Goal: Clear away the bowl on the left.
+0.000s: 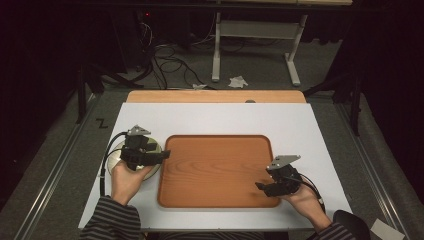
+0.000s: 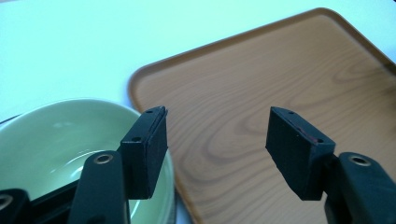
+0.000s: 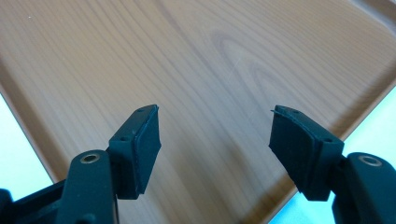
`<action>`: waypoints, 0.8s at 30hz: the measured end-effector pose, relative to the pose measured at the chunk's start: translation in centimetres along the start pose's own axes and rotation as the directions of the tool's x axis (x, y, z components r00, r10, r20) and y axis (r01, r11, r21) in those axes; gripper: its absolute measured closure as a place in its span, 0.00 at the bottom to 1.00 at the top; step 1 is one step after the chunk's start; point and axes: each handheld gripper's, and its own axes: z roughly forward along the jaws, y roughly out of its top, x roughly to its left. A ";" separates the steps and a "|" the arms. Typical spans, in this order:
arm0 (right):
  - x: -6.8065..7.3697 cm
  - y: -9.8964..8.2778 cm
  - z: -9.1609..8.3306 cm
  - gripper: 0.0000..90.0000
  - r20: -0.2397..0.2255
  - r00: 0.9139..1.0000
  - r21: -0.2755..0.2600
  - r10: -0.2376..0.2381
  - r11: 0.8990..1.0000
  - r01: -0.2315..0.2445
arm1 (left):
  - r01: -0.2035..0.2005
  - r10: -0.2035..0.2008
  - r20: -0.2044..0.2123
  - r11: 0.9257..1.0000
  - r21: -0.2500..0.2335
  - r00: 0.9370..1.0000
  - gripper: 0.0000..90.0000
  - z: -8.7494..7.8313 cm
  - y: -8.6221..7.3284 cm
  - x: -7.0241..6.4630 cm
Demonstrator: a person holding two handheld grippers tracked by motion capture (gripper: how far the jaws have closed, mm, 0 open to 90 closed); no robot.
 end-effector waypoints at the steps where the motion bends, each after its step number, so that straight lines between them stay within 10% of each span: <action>1: 0.0 0.0 0.0 0.39 0.000 1.000 -0.001 -0.001 1.000 0.001 | 0.013 -0.013 -0.008 1.000 -0.004 1.000 0.43 -0.2 0.0 0.4; 24: -0.1 0.0 0.0 0.39 0.003 1.000 0.000 0.009 1.000 -0.009 | 0.121 -0.124 -0.170 0.992 -0.027 0.978 0.42 -1.5 -1.1 4.8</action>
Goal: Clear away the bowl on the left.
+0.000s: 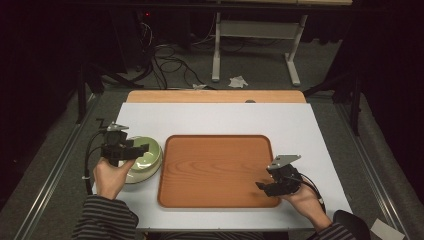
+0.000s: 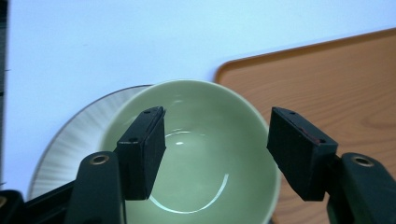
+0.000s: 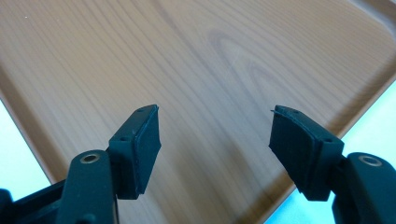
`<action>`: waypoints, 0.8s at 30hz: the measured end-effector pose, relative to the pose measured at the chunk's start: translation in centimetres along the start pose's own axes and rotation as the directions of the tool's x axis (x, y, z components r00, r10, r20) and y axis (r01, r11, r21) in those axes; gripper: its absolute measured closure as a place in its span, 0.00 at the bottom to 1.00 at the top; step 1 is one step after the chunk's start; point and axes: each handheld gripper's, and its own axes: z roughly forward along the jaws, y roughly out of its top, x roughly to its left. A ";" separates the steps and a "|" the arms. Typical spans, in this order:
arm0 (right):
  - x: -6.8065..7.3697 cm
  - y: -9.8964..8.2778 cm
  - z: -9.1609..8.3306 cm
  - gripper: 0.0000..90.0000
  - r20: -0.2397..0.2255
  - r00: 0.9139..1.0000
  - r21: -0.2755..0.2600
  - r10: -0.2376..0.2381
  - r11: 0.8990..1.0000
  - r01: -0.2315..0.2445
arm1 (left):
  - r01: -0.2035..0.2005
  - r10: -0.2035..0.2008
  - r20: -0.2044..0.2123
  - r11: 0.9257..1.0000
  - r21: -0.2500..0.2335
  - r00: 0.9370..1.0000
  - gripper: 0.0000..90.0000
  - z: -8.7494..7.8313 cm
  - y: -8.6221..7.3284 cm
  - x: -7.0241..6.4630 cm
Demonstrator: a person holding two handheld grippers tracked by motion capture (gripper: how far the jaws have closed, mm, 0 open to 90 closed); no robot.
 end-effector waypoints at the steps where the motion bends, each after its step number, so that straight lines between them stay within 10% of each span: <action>1: 0.1 0.0 0.0 0.39 -0.003 1.000 0.000 -0.009 1.000 0.009 | 0.017 -0.017 -0.017 1.000 0.000 1.000 0.42 0.0 -0.1 0.6; 24: 0.2 0.0 0.1 0.39 0.005 1.000 0.014 -0.009 1.000 0.009 | 0.147 -0.144 -0.114 0.989 0.016 0.983 0.44 1.4 -1.8 4.5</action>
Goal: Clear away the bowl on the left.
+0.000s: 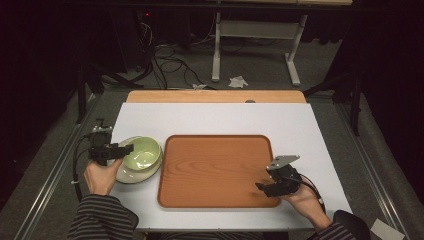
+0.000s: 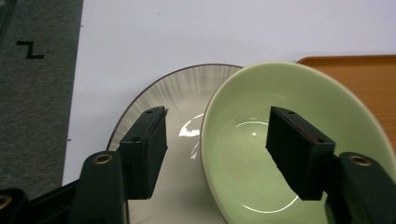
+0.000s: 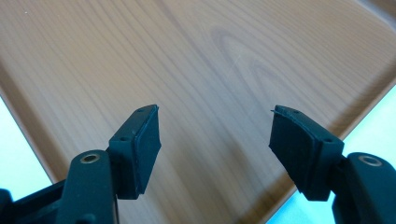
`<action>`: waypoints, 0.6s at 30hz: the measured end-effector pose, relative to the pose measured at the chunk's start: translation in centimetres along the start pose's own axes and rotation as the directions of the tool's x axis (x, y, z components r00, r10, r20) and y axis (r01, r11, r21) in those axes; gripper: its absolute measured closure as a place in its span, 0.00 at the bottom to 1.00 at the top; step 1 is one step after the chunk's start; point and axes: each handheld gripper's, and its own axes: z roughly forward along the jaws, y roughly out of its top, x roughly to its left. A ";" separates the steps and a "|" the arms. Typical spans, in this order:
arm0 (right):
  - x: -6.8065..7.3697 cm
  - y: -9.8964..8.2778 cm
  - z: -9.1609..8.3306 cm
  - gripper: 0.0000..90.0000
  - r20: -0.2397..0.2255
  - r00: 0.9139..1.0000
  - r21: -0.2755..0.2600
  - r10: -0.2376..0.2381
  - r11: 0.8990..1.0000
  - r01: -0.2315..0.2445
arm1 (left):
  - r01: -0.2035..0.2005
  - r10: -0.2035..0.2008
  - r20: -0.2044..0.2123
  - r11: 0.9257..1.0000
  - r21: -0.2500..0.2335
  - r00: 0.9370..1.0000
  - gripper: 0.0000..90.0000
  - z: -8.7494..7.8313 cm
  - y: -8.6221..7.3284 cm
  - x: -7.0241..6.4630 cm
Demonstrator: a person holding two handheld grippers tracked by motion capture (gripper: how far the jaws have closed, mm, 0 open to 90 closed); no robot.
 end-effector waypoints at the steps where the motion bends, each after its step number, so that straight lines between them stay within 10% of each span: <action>1: 0.0 0.0 0.0 0.39 0.000 1.000 0.000 0.000 1.000 0.000 | 0.000 0.000 0.000 1.000 0.000 1.000 0.45 0.0 0.0 0.0; 18: 0.0 -0.1 -0.1 0.39 -0.004 1.000 -0.007 0.000 1.000 0.000 | 0.007 -0.007 0.002 0.992 0.127 1.000 0.61 2.2 -0.3 0.3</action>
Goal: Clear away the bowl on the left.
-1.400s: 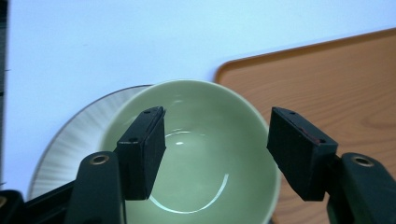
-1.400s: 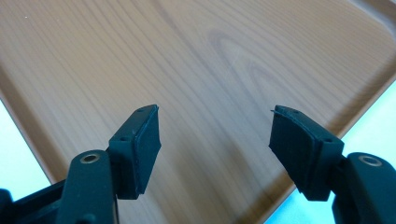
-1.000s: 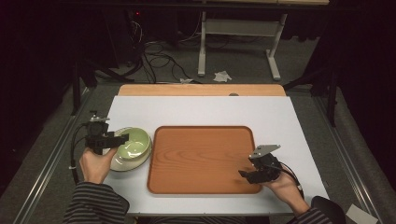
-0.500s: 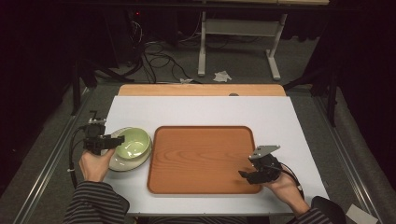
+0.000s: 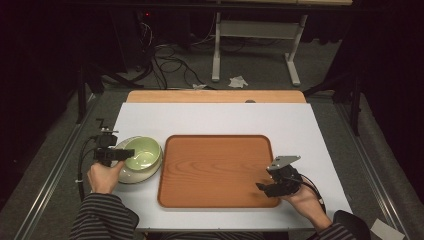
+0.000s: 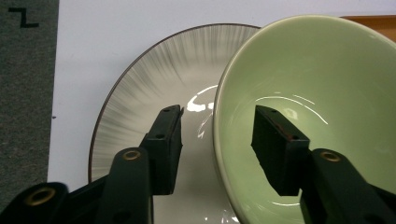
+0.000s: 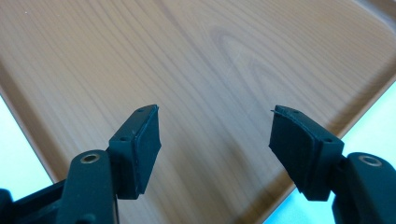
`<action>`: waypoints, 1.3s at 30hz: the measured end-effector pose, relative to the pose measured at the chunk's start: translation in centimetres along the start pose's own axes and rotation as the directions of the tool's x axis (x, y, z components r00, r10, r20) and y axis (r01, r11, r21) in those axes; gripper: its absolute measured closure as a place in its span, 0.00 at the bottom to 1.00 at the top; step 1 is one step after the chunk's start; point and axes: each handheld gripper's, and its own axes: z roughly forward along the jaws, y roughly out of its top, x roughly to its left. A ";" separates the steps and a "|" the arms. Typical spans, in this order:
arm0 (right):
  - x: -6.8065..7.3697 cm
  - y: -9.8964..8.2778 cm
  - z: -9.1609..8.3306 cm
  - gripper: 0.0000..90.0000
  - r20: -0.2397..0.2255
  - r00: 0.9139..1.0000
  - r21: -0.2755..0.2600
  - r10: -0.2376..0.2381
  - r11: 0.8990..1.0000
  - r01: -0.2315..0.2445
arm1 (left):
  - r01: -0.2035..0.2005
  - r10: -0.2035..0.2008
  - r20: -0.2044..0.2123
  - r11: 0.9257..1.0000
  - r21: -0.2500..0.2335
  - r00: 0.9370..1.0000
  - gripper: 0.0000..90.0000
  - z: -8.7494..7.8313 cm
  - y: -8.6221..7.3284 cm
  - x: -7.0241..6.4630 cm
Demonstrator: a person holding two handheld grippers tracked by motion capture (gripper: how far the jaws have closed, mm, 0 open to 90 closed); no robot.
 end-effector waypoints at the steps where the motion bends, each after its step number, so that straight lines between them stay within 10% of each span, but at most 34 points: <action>1: 0.0 0.0 0.1 0.39 0.003 1.000 0.001 -0.003 1.000 0.003 | -0.003 0.003 -0.002 1.000 0.005 1.000 0.62 0.1 0.0 0.0; 39: 0.2 0.1 0.1 0.39 0.003 1.000 0.007 -0.009 1.000 0.009 | 0.084 -0.090 0.098 0.994 0.065 0.991 0.93 0.9 0.0 1.4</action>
